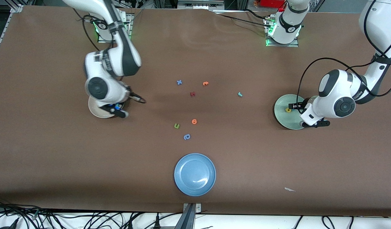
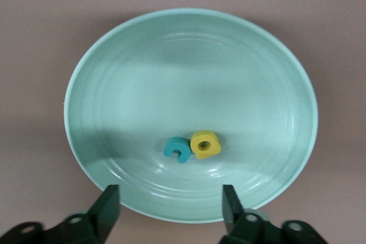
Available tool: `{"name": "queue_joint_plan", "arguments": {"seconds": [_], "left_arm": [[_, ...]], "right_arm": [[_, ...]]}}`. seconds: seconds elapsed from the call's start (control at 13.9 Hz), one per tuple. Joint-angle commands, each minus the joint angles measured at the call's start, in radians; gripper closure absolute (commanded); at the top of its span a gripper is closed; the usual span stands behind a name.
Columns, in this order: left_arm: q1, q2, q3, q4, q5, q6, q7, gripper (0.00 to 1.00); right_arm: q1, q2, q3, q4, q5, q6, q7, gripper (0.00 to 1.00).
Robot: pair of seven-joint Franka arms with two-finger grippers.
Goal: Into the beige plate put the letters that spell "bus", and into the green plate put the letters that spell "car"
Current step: 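Place the second yellow letter on the white plate with the right gripper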
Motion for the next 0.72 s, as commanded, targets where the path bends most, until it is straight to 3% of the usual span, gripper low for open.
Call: {"name": "queue_joint_plan", "arguments": {"seconds": [0.0, 0.29, 0.43, 0.5, 0.58, 0.65], "left_arm": [[0.002, -0.029, -0.073, 0.001, -0.022, -0.013, -0.122, 0.00], [-0.007, -0.021, -0.182, -0.009, -0.051, 0.001, -0.331, 0.02], [-0.045, -0.018, -0.216, -0.035, -0.061, 0.051, -0.441, 0.02], [-0.085, -0.018, -0.217, -0.052, -0.061, 0.092, -0.504, 0.02], [-0.122, -0.017, -0.216, -0.065, -0.059, 0.129, -0.553, 0.02], [-0.148, -0.014, -0.216, -0.077, -0.059, 0.169, -0.596, 0.02]], "right_arm": [[-0.003, 0.007, -0.092, -0.100, 0.018, 0.038, -0.256, 0.94], [-0.128, 0.039, -0.097, -0.194, 0.044, 0.152, -0.515, 0.94], [-0.155, 0.061, -0.094, -0.194, 0.055, 0.154, -0.544, 0.85], [-0.155, 0.064, -0.094, -0.194, 0.059, 0.152, -0.544, 0.61], [-0.155, 0.070, -0.092, -0.191, 0.061, 0.149, -0.544, 0.01], [-0.155, 0.070, -0.092, -0.186, 0.061, 0.143, -0.544, 0.00]]}}
